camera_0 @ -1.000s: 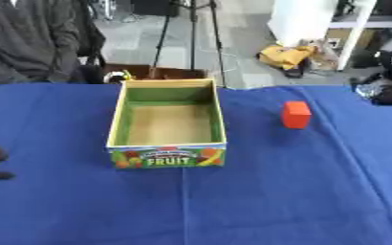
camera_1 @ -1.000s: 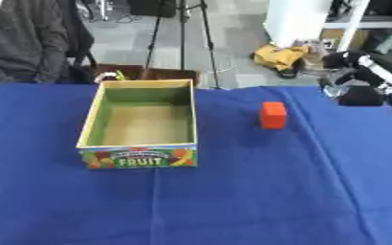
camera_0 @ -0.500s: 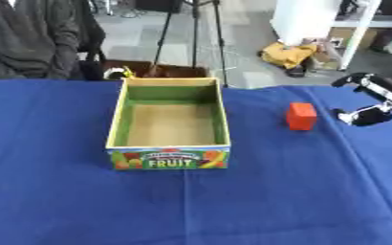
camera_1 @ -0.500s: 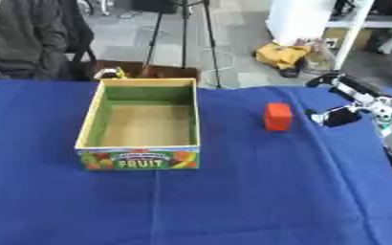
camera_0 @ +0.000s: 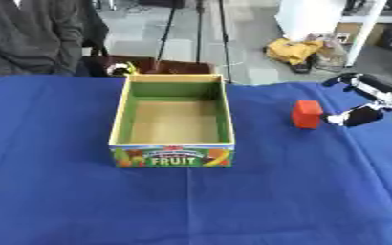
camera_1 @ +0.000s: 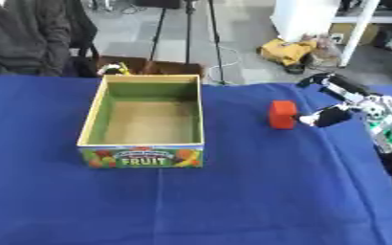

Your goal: Pick up objects on the table and place them in the box.

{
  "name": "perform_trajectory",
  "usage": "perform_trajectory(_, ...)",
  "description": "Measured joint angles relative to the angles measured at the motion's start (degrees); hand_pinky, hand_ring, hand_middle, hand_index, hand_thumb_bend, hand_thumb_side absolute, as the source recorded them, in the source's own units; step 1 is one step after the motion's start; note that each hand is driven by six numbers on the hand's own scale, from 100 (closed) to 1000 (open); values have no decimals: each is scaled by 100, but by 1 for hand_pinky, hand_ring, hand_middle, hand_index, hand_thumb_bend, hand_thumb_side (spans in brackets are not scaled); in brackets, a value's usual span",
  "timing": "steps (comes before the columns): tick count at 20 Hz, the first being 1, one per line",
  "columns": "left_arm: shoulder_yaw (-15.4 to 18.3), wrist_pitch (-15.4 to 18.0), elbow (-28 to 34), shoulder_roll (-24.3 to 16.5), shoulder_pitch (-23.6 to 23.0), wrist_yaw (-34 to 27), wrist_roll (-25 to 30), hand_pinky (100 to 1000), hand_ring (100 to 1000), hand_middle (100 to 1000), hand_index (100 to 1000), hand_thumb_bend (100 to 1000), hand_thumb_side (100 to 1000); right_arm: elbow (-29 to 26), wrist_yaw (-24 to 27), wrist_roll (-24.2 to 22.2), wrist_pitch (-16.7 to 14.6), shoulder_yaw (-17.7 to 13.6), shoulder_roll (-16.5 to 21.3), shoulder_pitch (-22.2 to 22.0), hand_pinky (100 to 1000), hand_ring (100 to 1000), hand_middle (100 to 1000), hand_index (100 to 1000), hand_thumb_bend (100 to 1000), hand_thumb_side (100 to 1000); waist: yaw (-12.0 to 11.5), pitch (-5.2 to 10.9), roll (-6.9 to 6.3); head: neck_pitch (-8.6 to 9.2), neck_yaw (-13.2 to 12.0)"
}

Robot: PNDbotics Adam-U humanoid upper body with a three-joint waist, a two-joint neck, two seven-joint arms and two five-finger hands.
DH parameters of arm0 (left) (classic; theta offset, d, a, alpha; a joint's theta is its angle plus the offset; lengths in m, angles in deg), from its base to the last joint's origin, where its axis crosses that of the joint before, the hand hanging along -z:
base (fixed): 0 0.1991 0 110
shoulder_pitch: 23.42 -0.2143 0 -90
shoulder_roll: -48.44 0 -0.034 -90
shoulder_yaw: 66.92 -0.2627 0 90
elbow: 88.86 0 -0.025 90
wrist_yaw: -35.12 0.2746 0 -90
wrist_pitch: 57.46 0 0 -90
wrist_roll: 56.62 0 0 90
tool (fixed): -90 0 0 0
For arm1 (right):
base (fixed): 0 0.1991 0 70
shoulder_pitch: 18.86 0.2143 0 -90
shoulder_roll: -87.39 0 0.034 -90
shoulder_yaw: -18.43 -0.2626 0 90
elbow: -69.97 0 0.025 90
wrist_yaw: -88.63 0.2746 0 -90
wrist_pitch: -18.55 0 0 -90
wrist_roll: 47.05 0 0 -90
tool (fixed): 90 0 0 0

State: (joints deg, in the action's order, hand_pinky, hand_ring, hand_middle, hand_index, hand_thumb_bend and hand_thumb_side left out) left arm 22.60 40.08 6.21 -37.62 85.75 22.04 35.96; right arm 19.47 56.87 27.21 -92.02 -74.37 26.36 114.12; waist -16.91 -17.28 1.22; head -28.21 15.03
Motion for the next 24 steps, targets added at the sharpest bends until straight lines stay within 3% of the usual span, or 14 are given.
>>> perform_trajectory(18, -39, -8, 1, 25, 53, -52, 128, 616, 741, 658, 810, 751, 814, 89, 0, -156, 6, 1, -41, 31, 820, 964, 824, 878, 393, 293, -290, -147, -73, -93, 193)
perform_trajectory(24, -50, -1, 3, 41, 58, -68, 146, 615, 739, 654, 810, 753, 814, 185, -15, -200, 48, 1, -42, -16, 808, 955, 822, 877, 258, 186, -328, -212, -73, -89, 217)
